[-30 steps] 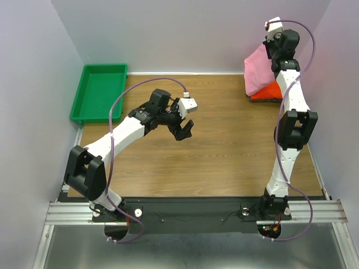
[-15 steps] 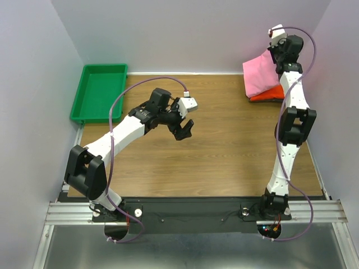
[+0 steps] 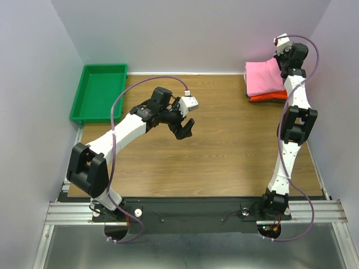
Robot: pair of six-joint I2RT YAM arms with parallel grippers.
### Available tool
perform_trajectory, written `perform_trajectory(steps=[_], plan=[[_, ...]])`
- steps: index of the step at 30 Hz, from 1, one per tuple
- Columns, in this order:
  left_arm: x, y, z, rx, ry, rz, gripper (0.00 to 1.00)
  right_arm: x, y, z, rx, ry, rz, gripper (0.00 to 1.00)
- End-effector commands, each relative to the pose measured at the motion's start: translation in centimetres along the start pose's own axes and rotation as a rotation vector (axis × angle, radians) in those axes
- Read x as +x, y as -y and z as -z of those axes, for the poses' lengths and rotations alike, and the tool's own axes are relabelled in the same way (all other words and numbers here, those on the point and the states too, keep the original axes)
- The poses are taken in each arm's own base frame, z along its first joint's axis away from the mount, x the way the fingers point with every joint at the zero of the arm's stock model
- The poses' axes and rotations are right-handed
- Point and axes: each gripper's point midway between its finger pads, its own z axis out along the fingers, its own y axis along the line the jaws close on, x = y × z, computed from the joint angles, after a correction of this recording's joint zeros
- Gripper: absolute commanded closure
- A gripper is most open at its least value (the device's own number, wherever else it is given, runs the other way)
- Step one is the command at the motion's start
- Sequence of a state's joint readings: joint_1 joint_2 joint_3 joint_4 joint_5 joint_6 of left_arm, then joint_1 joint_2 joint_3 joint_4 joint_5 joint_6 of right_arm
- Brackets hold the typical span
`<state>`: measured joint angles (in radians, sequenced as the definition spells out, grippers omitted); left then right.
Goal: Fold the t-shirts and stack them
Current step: Neatly place the folded tshirt to the corner
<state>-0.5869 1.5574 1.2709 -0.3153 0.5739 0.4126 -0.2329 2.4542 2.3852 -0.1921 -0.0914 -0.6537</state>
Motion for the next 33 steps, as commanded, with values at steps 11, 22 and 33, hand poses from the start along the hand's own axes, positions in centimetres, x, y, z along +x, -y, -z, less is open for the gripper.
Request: perform_trajectory(steps=[11, 22, 33], plan=[[-1.9, -0.7, 1.1, -0.009, 0.042, 0.001, 0.01, -0.8, 3.6, -0.7, 0.133, 0.066, 0.025, 0.29], [-1.7, -1.5, 2.6, -0.06, 0.077, 0.045, 0.01, -3.2, 4.3, 3.1, 0.136, 0.074, -0.107, 0.16], [-1.9, -4.6, 6.3, -0.154, 0.158, 0.202, 0.01, -8.3, 0.3, 13.3, -0.104, 0.068, -0.425, 0.0]])
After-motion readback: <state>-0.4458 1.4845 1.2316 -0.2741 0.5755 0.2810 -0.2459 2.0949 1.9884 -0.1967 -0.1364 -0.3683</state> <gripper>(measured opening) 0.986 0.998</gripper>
